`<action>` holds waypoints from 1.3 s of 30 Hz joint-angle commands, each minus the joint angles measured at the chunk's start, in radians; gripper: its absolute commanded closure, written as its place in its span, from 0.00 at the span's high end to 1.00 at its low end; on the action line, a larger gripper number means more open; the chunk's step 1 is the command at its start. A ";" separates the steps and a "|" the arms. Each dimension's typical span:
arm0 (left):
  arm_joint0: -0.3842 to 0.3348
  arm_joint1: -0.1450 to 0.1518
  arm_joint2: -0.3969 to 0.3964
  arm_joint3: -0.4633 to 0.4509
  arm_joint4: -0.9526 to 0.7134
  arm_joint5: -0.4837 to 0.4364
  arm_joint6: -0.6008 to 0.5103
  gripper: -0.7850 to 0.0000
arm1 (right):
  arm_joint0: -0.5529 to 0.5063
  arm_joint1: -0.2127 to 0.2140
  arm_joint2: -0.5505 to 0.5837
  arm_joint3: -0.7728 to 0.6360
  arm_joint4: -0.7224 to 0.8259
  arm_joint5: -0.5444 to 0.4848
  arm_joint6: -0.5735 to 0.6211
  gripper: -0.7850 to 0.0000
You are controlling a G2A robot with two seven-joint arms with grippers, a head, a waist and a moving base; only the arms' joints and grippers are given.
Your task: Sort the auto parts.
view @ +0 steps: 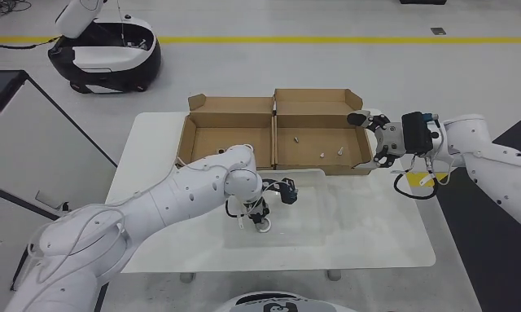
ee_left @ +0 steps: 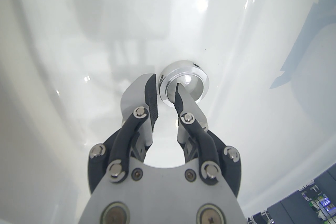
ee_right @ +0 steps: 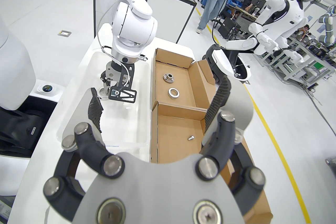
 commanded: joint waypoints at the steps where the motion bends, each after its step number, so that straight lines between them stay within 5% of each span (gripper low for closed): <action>1: 0.001 -0.003 -0.001 0.003 0.002 0.000 0.000 0.29 | 0.000 0.000 0.000 0.000 0.000 0.000 0.000 1.00; 13: 0.005 -0.020 -0.003 0.020 0.031 0.021 -0.022 0.25 | 0.000 0.000 0.000 0.000 0.000 0.000 0.000 1.00; 14: 0.006 -0.021 -0.004 0.023 0.032 0.024 -0.022 0.24 | 0.000 0.000 0.000 0.000 0.000 0.000 0.000 1.00; 16: 0.007 -0.025 -0.004 0.025 0.042 0.034 -0.026 0.00 | 0.000 0.000 0.000 0.000 0.000 0.000 0.000 1.00; 24: 0.001 -0.022 -0.031 0.010 0.051 0.044 -0.019 0.00 | 0.000 0.000 0.000 0.000 0.000 0.000 0.000 1.00; 30: -0.008 0.004 -0.079 -0.064 0.035 0.056 -0.044 0.00 | 0.000 0.000 0.000 0.000 0.000 0.000 0.000 1.00; 39: -0.010 0.091 -0.229 -0.249 0.010 0.080 -0.090 0.00 | 0.000 0.000 0.000 0.000 0.000 0.000 0.000 1.00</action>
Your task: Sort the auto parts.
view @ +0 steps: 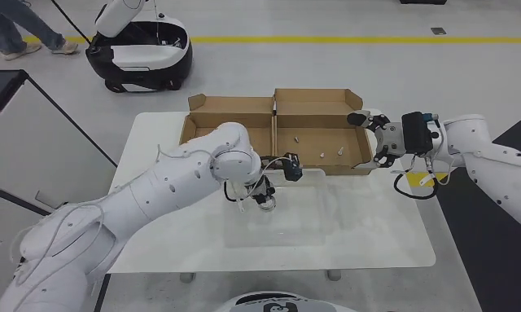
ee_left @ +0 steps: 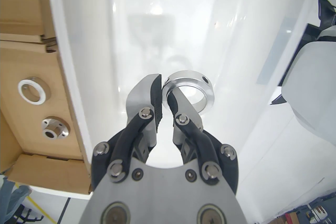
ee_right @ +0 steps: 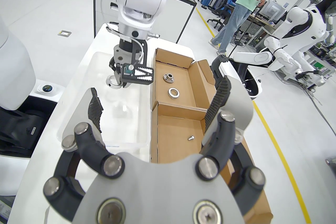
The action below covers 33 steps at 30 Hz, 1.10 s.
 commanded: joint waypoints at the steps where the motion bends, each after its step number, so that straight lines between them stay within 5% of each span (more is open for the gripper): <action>1: 0.011 0.025 -0.044 -0.055 -0.007 0.006 0.000 0.00 | 0.000 0.000 0.000 0.000 0.000 0.000 0.000 1.00; 11: 0.120 0.139 -0.287 -0.289 -0.058 -0.016 0.017 0.00 | 0.000 0.000 0.000 0.000 0.000 0.000 0.000 1.00; 19: 0.273 0.224 -0.508 -0.445 -0.139 -0.078 0.079 0.00 | 0.000 0.000 0.000 0.000 0.000 0.000 0.000 1.00; 33: 0.540 0.311 -0.809 -0.476 -0.411 -0.402 0.402 0.00 | 0.000 0.000 0.000 0.000 0.000 0.000 0.000 1.00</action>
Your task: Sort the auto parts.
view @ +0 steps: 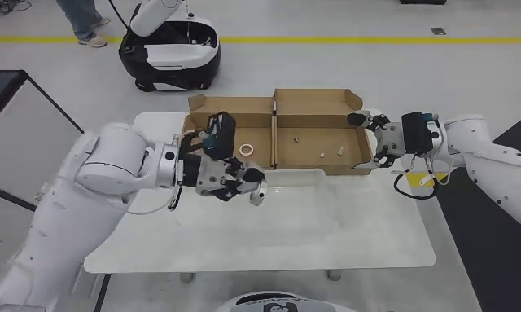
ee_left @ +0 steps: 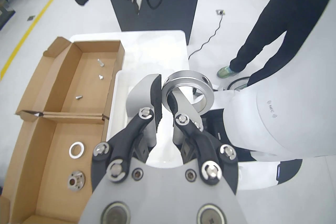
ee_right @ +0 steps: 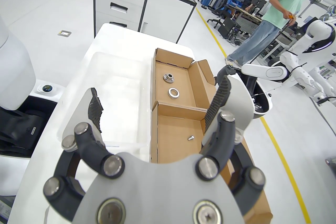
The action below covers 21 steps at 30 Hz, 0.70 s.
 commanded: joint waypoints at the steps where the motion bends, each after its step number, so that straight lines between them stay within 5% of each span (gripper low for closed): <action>1: 0.029 0.007 -0.027 0.006 -0.035 -0.057 0.058 0.00 | 0.000 0.000 0.000 0.000 0.000 0.000 0.000 1.00; 11: 0.044 0.020 -0.083 0.050 -0.107 -0.187 0.194 0.00 | 0.000 0.000 0.000 0.000 0.000 0.000 0.000 1.00; 21: 0.003 0.000 -0.097 -0.034 -0.308 -0.187 0.320 0.00 | 0.000 0.000 0.000 0.000 0.000 0.000 0.000 1.00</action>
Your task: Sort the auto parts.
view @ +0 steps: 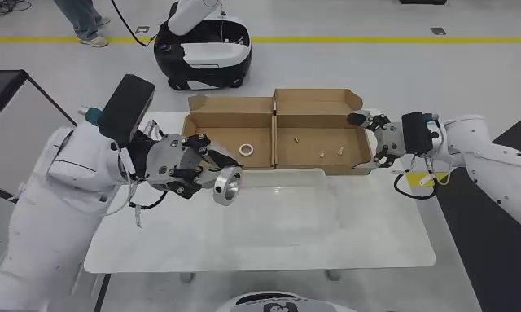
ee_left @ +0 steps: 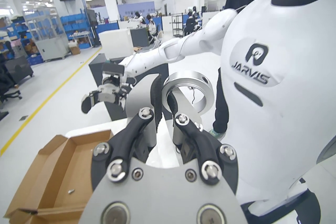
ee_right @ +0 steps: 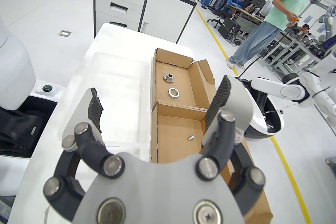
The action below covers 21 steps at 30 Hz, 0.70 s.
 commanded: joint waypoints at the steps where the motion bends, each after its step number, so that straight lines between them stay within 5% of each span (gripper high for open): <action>1: -0.005 -0.008 -0.005 -0.020 -0.043 0.000 0.014 0.00 | 0.000 0.000 0.000 0.000 0.000 0.000 0.000 1.00; 11: 0.023 -0.076 -0.076 -0.047 -0.252 0.000 -0.075 0.00 | 0.000 0.000 0.000 0.000 0.000 0.000 0.000 1.00; 21: 0.120 -0.173 -0.182 0.067 -0.418 0.000 -0.124 0.00 | 0.000 0.000 0.000 0.000 0.000 0.000 0.000 1.00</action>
